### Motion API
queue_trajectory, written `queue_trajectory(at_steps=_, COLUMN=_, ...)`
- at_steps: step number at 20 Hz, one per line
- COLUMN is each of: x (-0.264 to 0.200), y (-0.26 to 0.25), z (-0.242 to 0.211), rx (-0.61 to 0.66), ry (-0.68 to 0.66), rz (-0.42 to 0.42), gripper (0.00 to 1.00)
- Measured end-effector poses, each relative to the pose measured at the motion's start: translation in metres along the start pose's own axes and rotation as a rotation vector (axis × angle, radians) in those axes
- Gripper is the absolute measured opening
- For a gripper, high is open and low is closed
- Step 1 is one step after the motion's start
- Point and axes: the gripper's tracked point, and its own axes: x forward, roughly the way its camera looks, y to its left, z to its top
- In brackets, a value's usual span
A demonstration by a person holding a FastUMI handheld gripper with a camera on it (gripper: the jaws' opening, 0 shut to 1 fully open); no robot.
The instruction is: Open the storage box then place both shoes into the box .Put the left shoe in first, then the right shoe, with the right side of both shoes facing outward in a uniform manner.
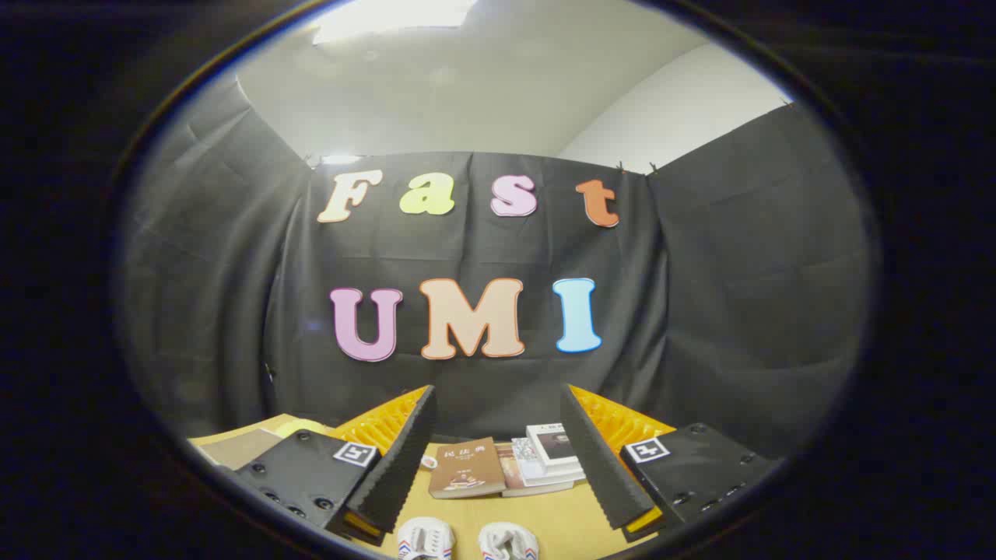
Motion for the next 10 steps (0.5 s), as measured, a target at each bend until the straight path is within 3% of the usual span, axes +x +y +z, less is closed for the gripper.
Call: queue_trajectory(at_steps=10, x=-0.01, y=0.026, z=0.011, rx=-0.018, ry=-0.019, rz=0.035, gripper=0.99)
